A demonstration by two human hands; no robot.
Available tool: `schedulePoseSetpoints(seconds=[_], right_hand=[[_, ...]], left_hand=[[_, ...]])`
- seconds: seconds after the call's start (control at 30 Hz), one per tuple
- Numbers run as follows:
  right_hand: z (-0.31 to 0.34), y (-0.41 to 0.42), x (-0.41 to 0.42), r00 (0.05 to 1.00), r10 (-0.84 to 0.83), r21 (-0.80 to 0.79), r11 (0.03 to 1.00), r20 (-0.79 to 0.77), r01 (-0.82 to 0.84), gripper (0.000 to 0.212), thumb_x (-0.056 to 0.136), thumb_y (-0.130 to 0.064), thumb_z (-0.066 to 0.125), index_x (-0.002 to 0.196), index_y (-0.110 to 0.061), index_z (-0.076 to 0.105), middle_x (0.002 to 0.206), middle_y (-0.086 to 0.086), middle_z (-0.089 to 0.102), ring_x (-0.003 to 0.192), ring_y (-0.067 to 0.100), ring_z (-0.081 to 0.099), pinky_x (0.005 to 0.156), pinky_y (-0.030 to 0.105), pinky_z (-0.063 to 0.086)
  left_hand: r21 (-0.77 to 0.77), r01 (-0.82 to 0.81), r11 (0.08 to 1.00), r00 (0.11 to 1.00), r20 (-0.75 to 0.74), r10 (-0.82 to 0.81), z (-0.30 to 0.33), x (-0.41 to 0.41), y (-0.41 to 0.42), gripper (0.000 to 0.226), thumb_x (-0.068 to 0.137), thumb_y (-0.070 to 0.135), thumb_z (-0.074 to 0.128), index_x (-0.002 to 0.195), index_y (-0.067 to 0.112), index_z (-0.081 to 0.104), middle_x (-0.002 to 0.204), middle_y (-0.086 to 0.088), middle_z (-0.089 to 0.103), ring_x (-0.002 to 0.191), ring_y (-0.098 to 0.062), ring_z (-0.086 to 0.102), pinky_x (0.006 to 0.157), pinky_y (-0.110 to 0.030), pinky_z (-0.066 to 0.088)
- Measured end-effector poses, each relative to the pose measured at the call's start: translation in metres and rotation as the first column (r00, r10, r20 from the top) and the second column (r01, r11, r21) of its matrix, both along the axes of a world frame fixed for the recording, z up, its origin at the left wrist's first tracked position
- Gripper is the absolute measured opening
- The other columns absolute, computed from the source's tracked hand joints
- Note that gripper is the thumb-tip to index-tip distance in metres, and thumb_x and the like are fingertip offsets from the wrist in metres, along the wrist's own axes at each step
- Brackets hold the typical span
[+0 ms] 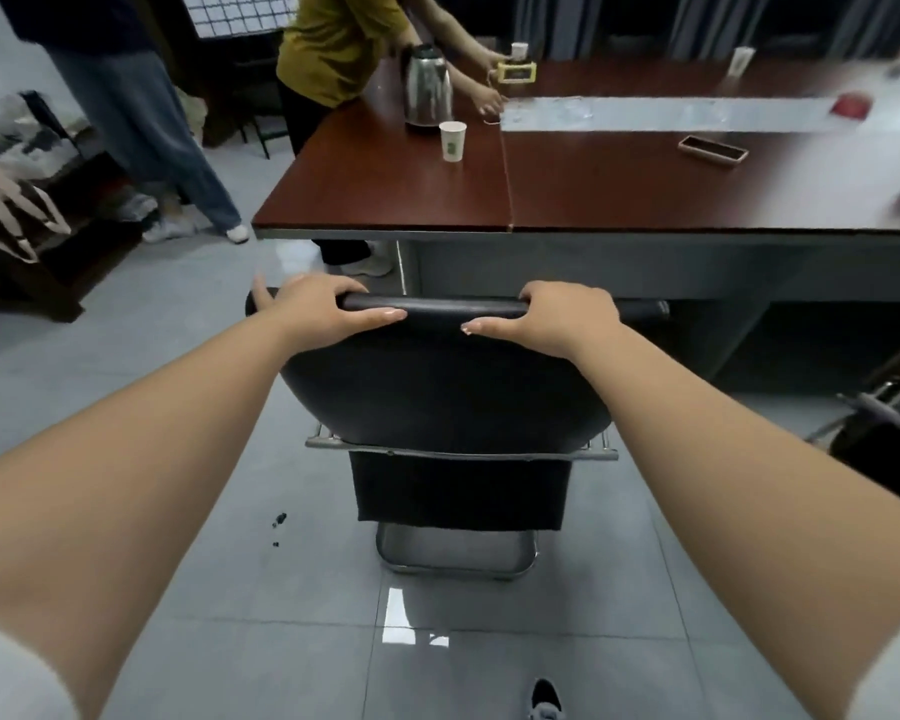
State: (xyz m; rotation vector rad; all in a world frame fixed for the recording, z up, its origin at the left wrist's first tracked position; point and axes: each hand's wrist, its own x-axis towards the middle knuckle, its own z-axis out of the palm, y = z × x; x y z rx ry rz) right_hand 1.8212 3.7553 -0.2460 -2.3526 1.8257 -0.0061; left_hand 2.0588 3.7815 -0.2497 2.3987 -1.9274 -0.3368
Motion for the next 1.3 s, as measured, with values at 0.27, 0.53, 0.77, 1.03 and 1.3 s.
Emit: schedulePoseSetpoints(seconds=[0.27, 0.53, 0.77, 1.03, 1.3], right_hand=[[-0.006, 0.031, 0.012, 0.996, -0.084, -0.102, 0.991, -0.021, 0.082, 0.088, 0.071, -0.082, 0.037, 0.127, -0.016, 0.049, 0.107, 0.003, 0.063, 0.099, 0.024, 0.058, 0.075, 0.031, 0.037], [-0.019, 0.020, -0.001, 0.999, 0.000, -0.347, 0.938, -0.043, -0.015, 0.066, 0.065, -0.085, 0.040, 0.065, -0.019, 0.045, 0.064, -0.006, 0.051, 0.066, 0.017, 0.052, 0.064, 0.027, 0.030], [-0.010, -0.009, -0.028, 0.994, 0.089, -0.365, 0.925, -0.063, -0.106, 0.067, 0.062, -0.084, 0.041, 0.057, -0.017, 0.035, 0.054, -0.005, 0.042, 0.061, 0.019, 0.049, 0.046, 0.024, 0.021], [-0.012, -0.019, -0.079, 0.991, 0.123, -0.379, 0.916, -0.051, -0.133, 0.072, 0.065, -0.082, 0.043, 0.083, -0.015, 0.064, 0.074, 0.001, 0.064, 0.074, 0.021, 0.060, 0.055, 0.027, 0.035], [-0.023, 0.003, -0.084, 0.987, 0.159, -0.403, 0.902, -0.025, -0.156, 0.071, 0.068, -0.081, 0.043, 0.080, -0.014, 0.062, 0.071, -0.002, 0.059, 0.073, 0.021, 0.058, 0.068, 0.031, 0.038]], left_hand=[[0.079, 0.219, 0.972, 0.967, 0.113, -0.227, 0.005, 0.027, -0.013, 0.099, 0.046, 0.091, 0.023, 0.105, 0.020, 0.061, 0.088, 0.001, 0.055, 0.089, -0.023, 0.051, 0.073, -0.032, 0.040], [0.009, 0.251, 0.968, 0.961, 0.116, -0.251, 0.004, 0.024, -0.018, 0.095, 0.041, 0.092, 0.021, 0.078, 0.014, 0.061, 0.069, -0.001, 0.057, 0.073, -0.021, 0.054, 0.057, -0.028, 0.036], [-0.036, 0.156, 0.987, 0.982, 0.118, -0.151, 0.008, -0.005, -0.019, 0.088, 0.048, 0.091, 0.025, 0.068, 0.009, 0.052, 0.063, -0.003, 0.052, 0.063, -0.021, 0.051, 0.051, -0.028, 0.031], [-0.077, 0.108, 0.991, 0.980, 0.177, -0.093, 0.000, -0.053, -0.009, 0.089, 0.050, 0.091, 0.019, 0.074, 0.011, 0.051, 0.068, -0.002, 0.053, 0.069, -0.022, 0.052, 0.061, -0.030, 0.039], [-0.172, 0.096, 0.980, 0.981, 0.183, -0.064, -0.011, -0.057, 0.016, 0.083, 0.056, 0.089, 0.018, 0.080, 0.018, 0.053, 0.071, 0.000, 0.054, 0.077, -0.024, 0.051, 0.067, -0.032, 0.032]])
